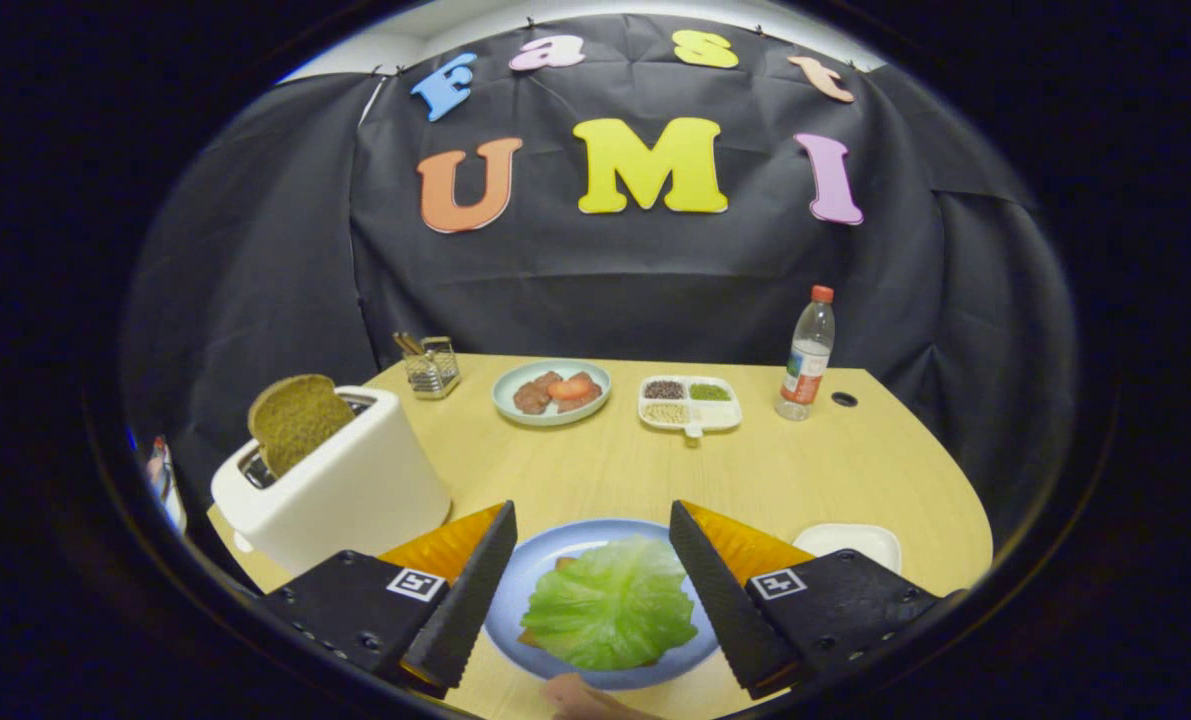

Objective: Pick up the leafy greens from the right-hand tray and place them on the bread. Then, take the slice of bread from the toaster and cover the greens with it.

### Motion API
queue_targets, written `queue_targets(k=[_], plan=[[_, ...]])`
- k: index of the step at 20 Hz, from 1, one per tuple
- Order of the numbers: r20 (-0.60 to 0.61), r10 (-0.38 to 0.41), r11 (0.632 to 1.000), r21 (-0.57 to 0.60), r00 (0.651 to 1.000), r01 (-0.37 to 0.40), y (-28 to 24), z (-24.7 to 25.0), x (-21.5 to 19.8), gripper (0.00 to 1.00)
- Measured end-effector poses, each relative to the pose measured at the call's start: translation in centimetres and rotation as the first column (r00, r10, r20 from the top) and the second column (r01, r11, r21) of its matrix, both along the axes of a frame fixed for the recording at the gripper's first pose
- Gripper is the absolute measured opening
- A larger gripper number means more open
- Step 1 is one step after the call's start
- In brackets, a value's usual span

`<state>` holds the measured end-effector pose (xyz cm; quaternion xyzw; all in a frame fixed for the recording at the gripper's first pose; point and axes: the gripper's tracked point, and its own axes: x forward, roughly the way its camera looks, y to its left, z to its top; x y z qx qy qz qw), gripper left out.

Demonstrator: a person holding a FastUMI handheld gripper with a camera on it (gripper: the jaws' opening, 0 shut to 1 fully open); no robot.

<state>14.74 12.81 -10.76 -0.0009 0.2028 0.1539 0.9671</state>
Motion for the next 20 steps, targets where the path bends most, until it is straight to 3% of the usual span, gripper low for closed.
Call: queue_targets(k=[3, 10, 15, 20], plan=[[0.011, 0.024, 0.997, 0.074, 1.0, -0.025, 3.0, 3.9, -1.4, 0.96], [0.091, 0.104, 0.993, 0.044, 0.99, -0.109, 11.2, 9.3, -4.1, 0.96], [0.06, 0.13, 0.99, 0.05, 0.99, -0.133, 17.1, 9.6, -5.0, 0.96], [-0.011, 0.111, 0.994, 0.006, 0.994, -0.111, 21.0, 5.9, -3.6, 0.96]])
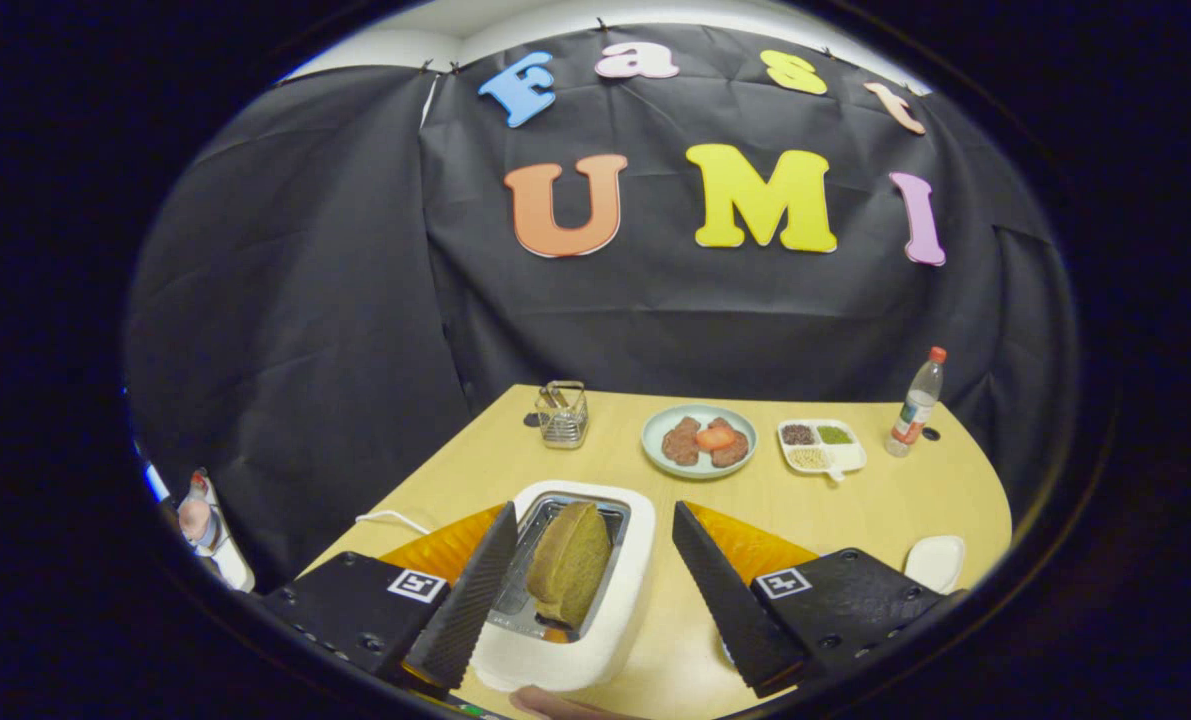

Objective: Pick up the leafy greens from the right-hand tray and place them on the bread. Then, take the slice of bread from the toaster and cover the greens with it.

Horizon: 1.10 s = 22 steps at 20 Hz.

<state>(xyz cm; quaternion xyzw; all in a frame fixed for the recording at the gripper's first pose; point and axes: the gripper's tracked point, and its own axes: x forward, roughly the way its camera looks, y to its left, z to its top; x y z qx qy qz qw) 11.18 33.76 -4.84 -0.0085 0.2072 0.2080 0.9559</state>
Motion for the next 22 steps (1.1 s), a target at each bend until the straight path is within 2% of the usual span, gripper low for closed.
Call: queue_targets(k=[2, 4, 7, 12, 14, 15, 16, 22], plan=[[-0.024, -0.034, 0.999, -0.024, 0.999, 0.033, 0.6, -1.7, 1.1, 0.96], [-0.06, -0.03, 0.999, -0.019, 0.998, 0.029, 1.9, -3.5, 1.5, 0.96], [-0.082, -0.052, 0.998, -0.024, 0.995, 0.05, 2.5, -4.4, 1.4, 0.89], [-0.049, -0.085, 0.994, -0.07, 0.995, 0.081, 2.6, -4.0, 0.9, 0.39], [-0.051, -0.12, 0.99, -0.084, 0.991, 0.115, 1.6, -4.0, 1.0, 0.16], [-0.064, -0.119, 0.99, -0.083, 0.991, 0.114, 1.9, -4.2, 0.8, 0.16], [-0.06, -0.123, 0.989, -0.091, 0.991, 0.118, 1.7, -3.9, 0.6, 0.1], [0.014, -0.122, 0.991, -0.06, 0.992, 0.123, 1.7, 0.1, -0.2, 0.1]])
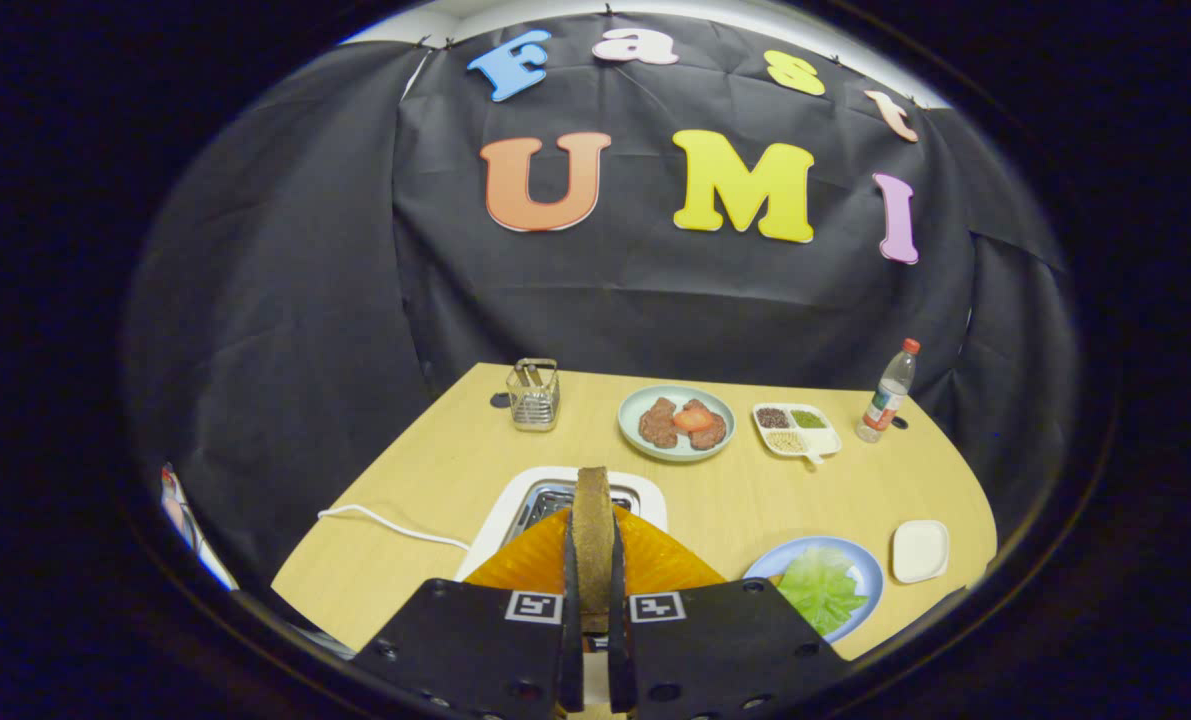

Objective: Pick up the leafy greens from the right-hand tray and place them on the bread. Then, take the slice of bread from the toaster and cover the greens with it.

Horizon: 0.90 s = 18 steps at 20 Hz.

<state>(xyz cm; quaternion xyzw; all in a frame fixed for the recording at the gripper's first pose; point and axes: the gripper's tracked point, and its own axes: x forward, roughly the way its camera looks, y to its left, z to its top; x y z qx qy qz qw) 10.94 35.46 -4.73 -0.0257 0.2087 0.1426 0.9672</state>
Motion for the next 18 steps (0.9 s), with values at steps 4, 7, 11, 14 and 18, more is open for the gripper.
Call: queue_targets(k=[4, 7, 11, 14, 18], plan=[[0.051, -0.003, 0.999, 0.05, 0.999, 0.001, -0.5, 3.6, -0.7, 0.1], [0.091, -0.021, 0.996, 0.091, 0.996, 0.012, -1.8, 6.7, -1.0, 0.1], [0.114, -0.06, 0.99, 0.137, 0.992, 0.045, -4.7, 9.0, -1.0, 0.1], [0.107, -0.106, 0.984, 0.153, 0.989, 0.088, -7.3, 8.1, -0.1, 0.1], [0.054, -0.171, 0.979, 0.125, 0.984, 0.163, -11.1, 4.1, 1.7, 0.1]])
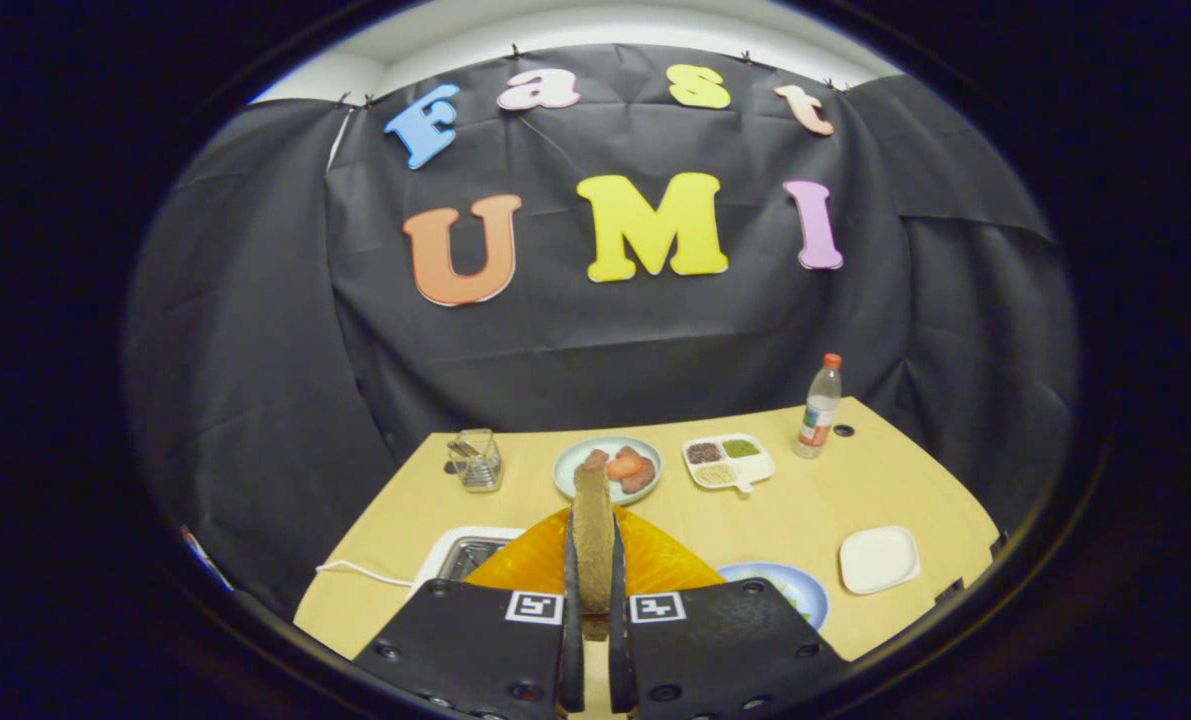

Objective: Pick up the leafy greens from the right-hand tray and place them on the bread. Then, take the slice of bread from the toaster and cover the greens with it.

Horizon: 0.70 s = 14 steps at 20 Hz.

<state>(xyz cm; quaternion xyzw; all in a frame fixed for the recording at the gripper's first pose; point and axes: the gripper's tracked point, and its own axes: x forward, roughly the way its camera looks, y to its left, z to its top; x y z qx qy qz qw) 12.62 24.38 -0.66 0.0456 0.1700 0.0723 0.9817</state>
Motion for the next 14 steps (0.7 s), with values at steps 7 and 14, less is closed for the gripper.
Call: queue_targets(k=[7, 14], plan=[[-0.08, -0.057, 0.998, 0.003, 0.995, 0.057, -5.1, -7.1, 1.9, 0.1], [-0.202, -0.043, 0.992, 0.104, 0.979, 0.065, -8.9, -13.6, 2.2, 0.09]])
